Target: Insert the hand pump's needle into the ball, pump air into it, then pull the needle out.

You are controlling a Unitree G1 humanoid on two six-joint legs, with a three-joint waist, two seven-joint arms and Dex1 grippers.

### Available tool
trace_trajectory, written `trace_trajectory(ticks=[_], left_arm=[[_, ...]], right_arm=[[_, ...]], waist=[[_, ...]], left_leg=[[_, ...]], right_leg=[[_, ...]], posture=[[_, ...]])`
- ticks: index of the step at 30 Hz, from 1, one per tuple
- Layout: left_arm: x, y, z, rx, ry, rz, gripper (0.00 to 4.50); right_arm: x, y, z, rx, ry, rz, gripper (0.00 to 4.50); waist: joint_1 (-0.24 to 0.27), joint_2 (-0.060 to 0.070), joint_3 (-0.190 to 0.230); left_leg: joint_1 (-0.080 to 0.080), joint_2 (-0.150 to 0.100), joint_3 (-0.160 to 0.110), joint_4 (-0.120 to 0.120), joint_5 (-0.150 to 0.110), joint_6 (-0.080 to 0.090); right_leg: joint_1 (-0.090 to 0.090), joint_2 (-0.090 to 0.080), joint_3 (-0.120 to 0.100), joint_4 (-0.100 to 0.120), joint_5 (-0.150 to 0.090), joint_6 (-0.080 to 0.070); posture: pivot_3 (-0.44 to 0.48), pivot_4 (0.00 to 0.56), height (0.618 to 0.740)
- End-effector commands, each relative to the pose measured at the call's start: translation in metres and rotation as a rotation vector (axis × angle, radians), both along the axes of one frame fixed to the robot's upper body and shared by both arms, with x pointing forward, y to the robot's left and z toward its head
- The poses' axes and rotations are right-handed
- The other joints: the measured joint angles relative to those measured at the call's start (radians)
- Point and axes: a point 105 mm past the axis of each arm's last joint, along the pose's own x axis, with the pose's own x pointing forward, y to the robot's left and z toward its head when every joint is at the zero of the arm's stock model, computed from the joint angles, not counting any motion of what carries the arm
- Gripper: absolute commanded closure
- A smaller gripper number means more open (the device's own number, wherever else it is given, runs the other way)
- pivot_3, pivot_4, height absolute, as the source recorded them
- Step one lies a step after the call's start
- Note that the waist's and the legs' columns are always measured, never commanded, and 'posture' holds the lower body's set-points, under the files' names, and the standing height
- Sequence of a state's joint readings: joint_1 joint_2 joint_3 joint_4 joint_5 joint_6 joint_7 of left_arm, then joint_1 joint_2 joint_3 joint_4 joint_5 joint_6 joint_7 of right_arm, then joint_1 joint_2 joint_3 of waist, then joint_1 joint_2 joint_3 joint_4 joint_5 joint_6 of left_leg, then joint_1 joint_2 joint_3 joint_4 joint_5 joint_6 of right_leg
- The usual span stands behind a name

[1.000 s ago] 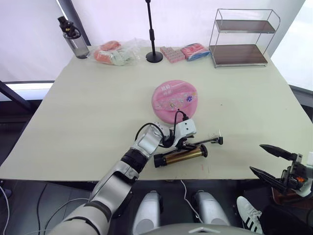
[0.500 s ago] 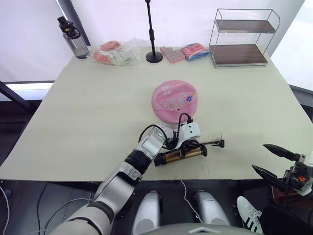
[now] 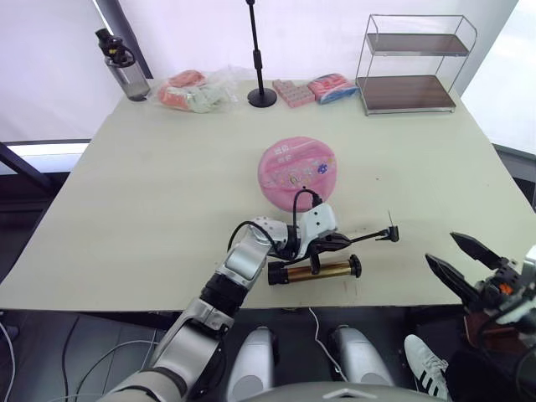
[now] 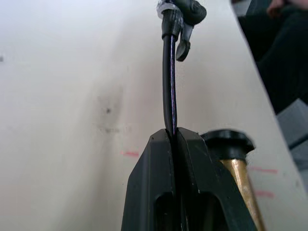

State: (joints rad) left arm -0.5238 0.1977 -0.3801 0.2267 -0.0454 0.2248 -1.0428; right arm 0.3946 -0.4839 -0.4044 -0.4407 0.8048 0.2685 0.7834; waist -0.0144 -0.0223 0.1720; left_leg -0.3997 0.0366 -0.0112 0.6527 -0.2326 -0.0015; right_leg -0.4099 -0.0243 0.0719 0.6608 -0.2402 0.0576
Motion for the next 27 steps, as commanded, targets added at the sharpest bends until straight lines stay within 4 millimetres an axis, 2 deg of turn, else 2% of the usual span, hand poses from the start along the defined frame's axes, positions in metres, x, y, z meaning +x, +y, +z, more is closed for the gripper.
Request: trace_trajectory(ticks=[1, 4, 7, 10, 14, 27], left_arm=[[-0.001, -0.002, 0.024, -0.109, -0.048, -0.027, 4.37], [0.002, -0.003, 0.033, -0.163, -0.045, -0.022, 4.37], [0.006, 0.0, 0.036, -0.165, -0.066, -0.023, 4.37], [0.009, 0.002, 0.038, -0.179, -0.073, -0.017, 4.37], [0.009, 0.002, 0.04, -0.193, -0.076, -0.022, 4.37], [0.007, 0.004, 0.038, -0.189, -0.073, -0.04, 4.37]], right_arm=[[0.009, 0.018, 0.014, 0.081, 0.005, -0.003, 0.0], [0.015, 0.032, 0.021, 0.133, 0.003, 0.013, 0.0], [0.023, 0.043, 0.025, 0.247, 0.085, 0.031, 0.0], [0.03, 0.05, 0.029, 0.29, 0.122, 0.034, 0.0], [0.036, 0.053, 0.029, 0.355, 0.17, 0.021, 0.0], [0.045, 0.055, 0.03, 0.362, 0.218, 0.026, 0.0]], waist=[[0.0, 0.0, 0.0], [0.001, 0.0, 0.0], [0.0, 0.0, 0.0], [0.0, 0.0, 0.0], [0.0, 0.0, 0.0], [-0.003, 0.0, 0.0]], left_leg=[[0.0, 0.0, 0.0, 0.0, 0.0, 0.0], [0.0, 0.0, 0.0, 0.0, 0.0, 0.0], [-0.001, 0.0, 0.0, 0.0, 0.0, 0.0], [-0.001, 0.0, 0.0, 0.0, 0.0, 0.0], [-0.001, 0.0, -0.001, 0.0, 0.0, 0.0], [-0.002, 0.0, -0.001, 0.0, 0.0, 0.0]], right_leg=[[0.0, 0.0, 0.0, 0.0, 0.0, 0.0], [0.0, 0.0, 0.0, 0.0, 0.0, 0.0], [0.0, 0.0, 0.0, 0.0, 0.0, 0.0], [0.0, 0.0, 0.0, 0.0, 0.0, 0.0], [0.0, 0.0, 0.0, 0.0, 0.001, 0.002], [-0.001, 0.001, -0.001, 0.0, 0.001, 0.002]], posture=[[0.0, 0.15, 0.731], [0.0, 0.15, 0.731], [0.0, 0.15, 0.731], [0.0, 0.15, 0.731], [0.0, 0.15, 0.731], [0.0, 0.15, 0.731]])
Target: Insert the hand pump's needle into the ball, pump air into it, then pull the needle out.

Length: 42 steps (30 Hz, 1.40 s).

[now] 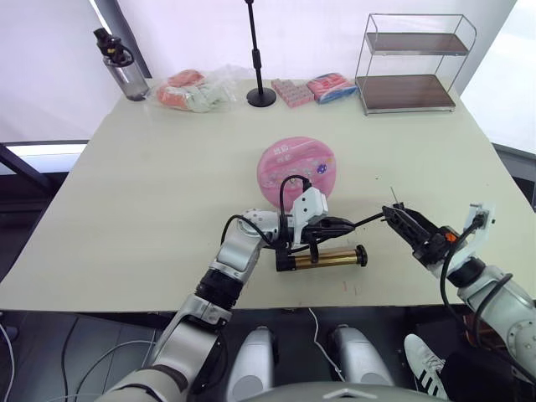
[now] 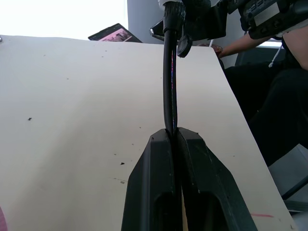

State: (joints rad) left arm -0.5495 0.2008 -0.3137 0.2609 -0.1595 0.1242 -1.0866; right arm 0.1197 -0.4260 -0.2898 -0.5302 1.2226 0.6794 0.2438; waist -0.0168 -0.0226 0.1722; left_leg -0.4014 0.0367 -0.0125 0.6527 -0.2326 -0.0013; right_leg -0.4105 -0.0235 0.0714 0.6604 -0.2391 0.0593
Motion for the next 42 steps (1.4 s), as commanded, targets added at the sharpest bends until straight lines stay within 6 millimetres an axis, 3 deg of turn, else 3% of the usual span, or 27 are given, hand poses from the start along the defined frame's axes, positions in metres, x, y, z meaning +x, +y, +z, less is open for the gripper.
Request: trace_trajectory(ticks=[1, 6, 7, 10, 14, 18, 19, 22, 35, 38, 40, 42], left_arm=[[0.001, -0.002, 0.012, -0.036, -0.035, -0.012, 4.37], [0.0, -0.001, 0.011, -0.033, -0.031, -0.013, 4.37], [0.001, -0.001, 0.011, -0.032, -0.031, -0.013, 4.5], [0.001, -0.001, 0.011, -0.035, -0.028, -0.009, 4.5], [0.002, -0.001, 0.012, -0.037, -0.026, -0.008, 4.5], [0.001, -0.001, 0.012, -0.037, -0.023, -0.008, 4.5], [0.001, -0.001, 0.012, -0.037, -0.023, -0.009, 4.5], [0.0, -0.001, 0.012, -0.038, -0.022, -0.011, 4.5], [0.0, -0.001, 0.008, -0.029, -0.009, -0.003, 4.5], [0.003, 0.001, 0.009, -0.027, -0.03, 0.022, 3.58], [0.003, 0.003, 0.011, -0.031, -0.031, 0.028, 2.5], [0.003, 0.007, 0.014, -0.032, -0.051, 0.035, 1.73]], right_arm=[[0.0, 0.0, 0.009, 0.004, -0.032, 0.006, 0.0], [0.0, 0.0, 0.009, 0.006, -0.032, 0.002, 0.0], [0.0, 0.0, 0.009, 0.003, -0.031, 0.002, 0.62], [-0.001, 0.001, 0.008, -0.001, -0.028, 0.004, 1.64], [-0.002, 0.001, 0.007, -0.003, -0.025, 0.007, 1.64], [-0.002, 0.003, 0.008, -0.007, -0.023, 0.016, 2.66], [-0.002, 0.003, 0.007, -0.01, -0.022, 0.018, 3.26], [-0.002, 0.003, 0.008, -0.005, -0.023, 0.014, 4.17], [-0.003, 0.006, 0.013, -0.029, -0.051, 0.034, 4.17], [-0.003, 0.008, 0.015, -0.041, -0.072, 0.037, 4.17], [-0.002, 0.009, 0.017, -0.067, -0.094, 0.035, 4.17], [-0.002, 0.008, 0.018, -0.103, -0.116, 0.031, 4.17]], waist=[[0.0, 0.0, 0.0], [0.0, 0.0, 0.0], [0.0, 0.0, 0.0], [0.0, 0.0, 0.0], [0.0, 0.0, 0.0], [0.0, 0.0, 0.0], [0.0, 0.0, 0.0], [0.0, 0.0, 0.0], [0.0, 0.0, 0.0], [0.0, 0.0, 0.0], [0.0, 0.0, 0.0], [-0.001, 0.0, 0.0]], left_leg=[[0.0, 0.0, 0.0, 0.0, 0.0, 0.0], [0.0, 0.0, 0.0, 0.0, 0.0, 0.0], [0.0, 0.0, 0.0, 0.0, 0.0, 0.0], [0.0, 0.0, 0.0, 0.0, 0.0, 0.0], [0.0, 0.0, 0.0, 0.0, 0.0, 0.0], [0.0, 0.0, 0.0, 0.0, 0.0, 0.0], [0.0, 0.0, 0.0, 0.0, 0.0, 0.0], [0.0, 0.0, 0.0, 0.0, 0.0, 0.0], [0.0, 0.0, 0.0, 0.0, 0.0, 0.0], [0.0, 0.0, 0.0, 0.0, 0.0, 0.0], [0.0, 0.0, 0.0, 0.0, 0.0, 0.0], [0.0, 0.0, 0.0, 0.0, 0.0, 0.0]], right_leg=[[0.0, 0.0, 0.0, 0.0, 0.0, 0.0], [0.0, 0.0, 0.0, 0.0, 0.0, 0.0], [0.0, 0.0, 0.0, 0.0, 0.0, 0.0], [0.0, 0.0, 0.0, 0.0, 0.0, 0.0], [0.0, 0.0, 0.0, 0.0, 0.0, 0.0], [0.0, 0.0, 0.0, 0.0, 0.0, 0.0], [0.0, 0.0, 0.0, 0.0, 0.0, 0.0], [0.0, 0.0, 0.0, 0.0, 0.0, 0.0], [0.0, 0.0, 0.0, 0.0, 0.0, 0.0], [0.0, 0.0, 0.0, 0.0, 0.0, 0.0], [0.0, 0.0, 0.0, 0.0, 0.0, 0.0], [0.0, 0.0, 0.0, 0.0, 0.0, 0.0]], posture=[[0.0, 0.15, 0.731], [0.0, 0.15, 0.731], [0.0, 0.15, 0.731], [0.0, 0.15, 0.731], [0.0, 0.15, 0.731], [0.0, 0.15, 0.731], [0.0, 0.15, 0.731], [0.0, 0.15, 0.731], [0.0, 0.15, 0.731], [0.0, 0.15, 0.731], [0.0, 0.15, 0.731], [0.0, 0.15, 0.731]])
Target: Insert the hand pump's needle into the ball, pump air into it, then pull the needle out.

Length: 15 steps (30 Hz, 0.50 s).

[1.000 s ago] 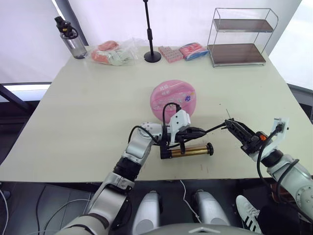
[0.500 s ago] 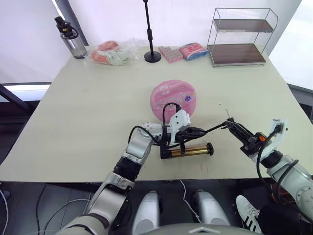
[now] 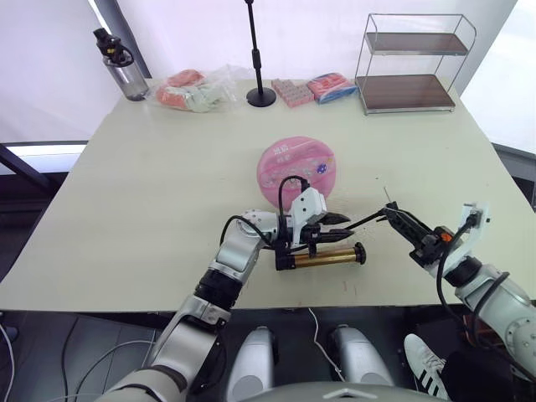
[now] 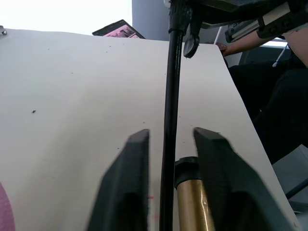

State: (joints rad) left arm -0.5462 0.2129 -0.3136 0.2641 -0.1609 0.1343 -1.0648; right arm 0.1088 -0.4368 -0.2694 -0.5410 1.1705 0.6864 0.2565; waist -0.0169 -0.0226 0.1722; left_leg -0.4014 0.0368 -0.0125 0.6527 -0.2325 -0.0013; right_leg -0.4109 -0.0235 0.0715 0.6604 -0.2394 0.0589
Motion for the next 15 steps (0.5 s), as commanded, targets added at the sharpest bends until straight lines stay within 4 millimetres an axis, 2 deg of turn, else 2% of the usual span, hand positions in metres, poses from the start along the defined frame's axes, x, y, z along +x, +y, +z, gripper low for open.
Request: trace_trajectory(ticks=[1, 3, 4, 9, 15], left_arm=[[-0.001, 0.005, 0.02, -0.042, -0.077, 0.002, 1.18], [-0.004, 0.008, 0.025, -0.046, -0.092, -0.001, 0.23], [-0.006, 0.011, 0.031, -0.053, -0.113, -0.003, 0.05], [-0.007, 0.034, 0.063, -0.089, -0.183, 0.059, 0.05], [0.022, 0.072, 0.096, -0.109, -0.228, 0.266, 0.05]], right_arm=[[-0.002, 0.003, 0.019, -0.072, -0.12, 0.018, 4.17], [-0.002, 0.003, 0.021, -0.118, -0.153, 0.025, 4.17], [-0.003, 0.003, 0.023, -0.153, -0.176, 0.03, 4.17], [-0.008, 0.0, 0.022, -0.346, -0.273, 0.075, 4.17], [-0.008, 0.0, 0.019, -0.528, -0.383, 0.127, 4.17]], waist=[[-0.001, 0.0, 0.0], [-0.001, 0.0, 0.0], [0.0, 0.0, 0.0], [0.0, 0.0, 0.0], [0.0, 0.0, 0.001]], left_leg=[[0.0, 0.0, 0.0, 0.0, 0.0, 0.0], [0.0, 0.0, 0.0, 0.0, 0.0, 0.0], [0.0, 0.0, 0.0, 0.0, 0.0, 0.0], [-0.001, 0.0, 0.0, 0.0, 0.0, 0.0], [0.0, 0.0, 0.001, 0.0, 0.0, 0.0]], right_leg=[[0.0, 0.0, 0.0, 0.0, 0.0, 0.0], [0.0, 0.0, 0.0, 0.0, 0.0, 0.0], [0.0, 0.0, 0.0, 0.0, 0.0, 0.0], [-0.001, 0.0, 0.0, 0.0, 0.0, 0.0], [-0.001, 0.0, 0.0, 0.0, 0.0, -0.001]], posture=[[0.0, 0.15, 0.731], [0.0, 0.15, 0.731], [0.0, 0.15, 0.731], [0.0, 0.15, 0.731], [0.0, 0.15, 0.731]])
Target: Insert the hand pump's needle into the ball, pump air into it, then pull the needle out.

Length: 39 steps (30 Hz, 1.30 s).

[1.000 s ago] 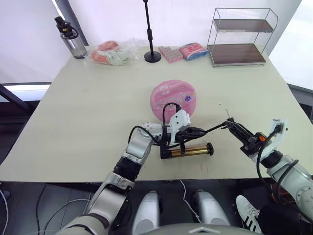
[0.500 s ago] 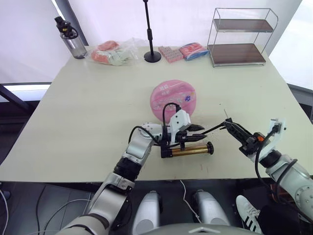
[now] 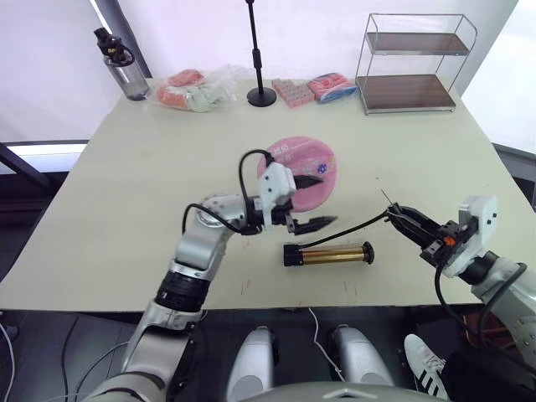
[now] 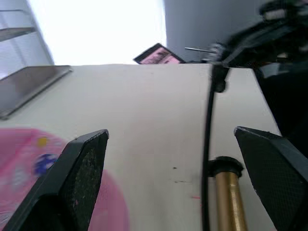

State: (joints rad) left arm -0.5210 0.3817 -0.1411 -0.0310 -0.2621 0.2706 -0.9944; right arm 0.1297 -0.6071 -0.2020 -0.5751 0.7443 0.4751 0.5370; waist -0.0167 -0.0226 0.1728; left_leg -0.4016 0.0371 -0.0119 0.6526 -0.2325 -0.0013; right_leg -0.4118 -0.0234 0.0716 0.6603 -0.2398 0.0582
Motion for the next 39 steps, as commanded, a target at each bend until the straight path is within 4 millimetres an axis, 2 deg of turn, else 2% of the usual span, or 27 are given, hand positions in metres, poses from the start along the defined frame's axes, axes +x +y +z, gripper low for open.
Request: trace_trajectory(ticks=[1, 4, 6, 10, 14, 20, 29, 32, 35, 36, 39], left_arm=[[0.018, 0.023, 0.036, -0.048, -0.073, 0.123, 0.05], [0.04, 0.049, 0.047, -0.014, -0.095, 0.255, 0.05], [0.048, 0.058, 0.05, 0.015, -0.106, 0.302, 0.05], [0.063, 0.072, 0.053, 0.056, -0.108, 0.364, 0.05], [0.075, 0.079, 0.044, 0.11, -0.069, 0.394, 0.05], [0.091, 0.079, 0.034, 0.132, -0.002, 0.42, 0.05], [0.101, 0.058, 0.019, 0.153, 0.084, 0.375, 0.05], [0.104, 0.057, 0.02, 0.145, 0.084, 0.386, 0.89], [0.104, 0.055, 0.019, 0.141, 0.088, 0.382, 2.27], [0.104, 0.054, 0.018, 0.14, 0.089, 0.381, 2.88], [0.104, 0.054, 0.018, 0.133, 0.083, 0.385, 3.73]], right_arm=[[-0.003, 0.004, 0.011, -0.089, -0.121, 0.051, 4.17], [-0.003, 0.009, 0.011, -0.146, -0.166, 0.088, 4.17], [-0.003, 0.009, 0.011, -0.154, -0.176, 0.096, 4.17], [-0.002, 0.007, 0.012, -0.159, -0.188, 0.096, 4.17], [0.001, 0.006, 0.013, -0.163, -0.196, 0.087, 4.17], [0.002, 0.006, 0.014, -0.169, -0.203, 0.082, 4.17], [0.003, 0.005, 0.019, -0.171, -0.212, 0.069, 4.17], [0.003, 0.006, 0.021, -0.152, -0.207, 0.058, 4.17], [0.004, 0.006, 0.023, -0.139, -0.198, 0.055, 4.17], [0.004, 0.006, 0.023, -0.134, -0.188, 0.053, 4.17], [0.007, 0.008, 0.026, -0.105, -0.152, 0.045, 4.17]], waist=[[0.0, 0.0, 0.0], [0.0, 0.0, 0.0], [-0.001, -0.001, 0.0], [0.002, -0.002, 0.001], [0.002, -0.002, 0.001], [0.002, -0.002, 0.001], [0.002, -0.002, 0.001], [0.002, -0.002, 0.001], [0.002, -0.002, 0.001], [0.002, -0.002, 0.001], [0.002, -0.003, 0.001]], left_leg=[[0.0, 0.0, 0.0, 0.0, 0.0, 0.0], [0.0, 0.0, 0.0, 0.0, 0.0, 0.0], [0.0, 0.0, 0.0, 0.0, 0.0, 0.0], [0.0, 0.0, 0.0, 0.0, 0.0, 0.0], [0.0, 0.0, 0.0, 0.0, 0.0, 0.0], [0.0, 0.0, 0.0, 0.0, 0.0, 0.0], [-0.001, 0.0, 0.0, 0.0, 0.0, 0.0], [-0.001, 0.0, 0.0, 0.0, 0.0, 0.0], [-0.001, 0.0, 0.0, 0.0, 0.0, 0.0], [-0.001, 0.0, 0.0, 0.0, 0.0, 0.0], [-0.002, 0.0, 0.0, 0.0, 0.0, 0.0]], right_leg=[[0.0, 0.0, 0.0, 0.0, 0.0, 0.0], [0.0, 0.0, 0.0, 0.0, 0.001, 0.001], [0.0, 0.0, 0.0, 0.0, 0.001, 0.001], [0.0, 0.0, 0.0, 0.0, 0.001, 0.001], [0.0, 0.0, 0.0, -0.001, 0.001, 0.001], [0.0, 0.0, -0.001, 0.0, 0.001, 0.001], [0.0, 0.0, -0.001, 0.0, 0.001, 0.002], [-0.001, 0.0, -0.001, 0.0, 0.001, 0.002], [0.0, 0.0, -0.001, 0.0, 0.001, 0.002], [-0.001, 0.0, -0.001, 0.0, 0.001, 0.002], [-0.001, 0.0, -0.001, 0.0, 0.001, 0.002]], posture=[[0.0, 0.15, 0.731], [0.0, 0.15, 0.731], [0.0, 0.15, 0.731], [0.0, 0.15, 0.731], [0.0, 0.15, 0.731], [0.0, 0.15, 0.731], [0.0, 0.15, 0.731], [0.0, 0.15, 0.731], [0.0, 0.15, 0.731], [0.0, 0.15, 0.731], [0.0, 0.15, 0.731]])
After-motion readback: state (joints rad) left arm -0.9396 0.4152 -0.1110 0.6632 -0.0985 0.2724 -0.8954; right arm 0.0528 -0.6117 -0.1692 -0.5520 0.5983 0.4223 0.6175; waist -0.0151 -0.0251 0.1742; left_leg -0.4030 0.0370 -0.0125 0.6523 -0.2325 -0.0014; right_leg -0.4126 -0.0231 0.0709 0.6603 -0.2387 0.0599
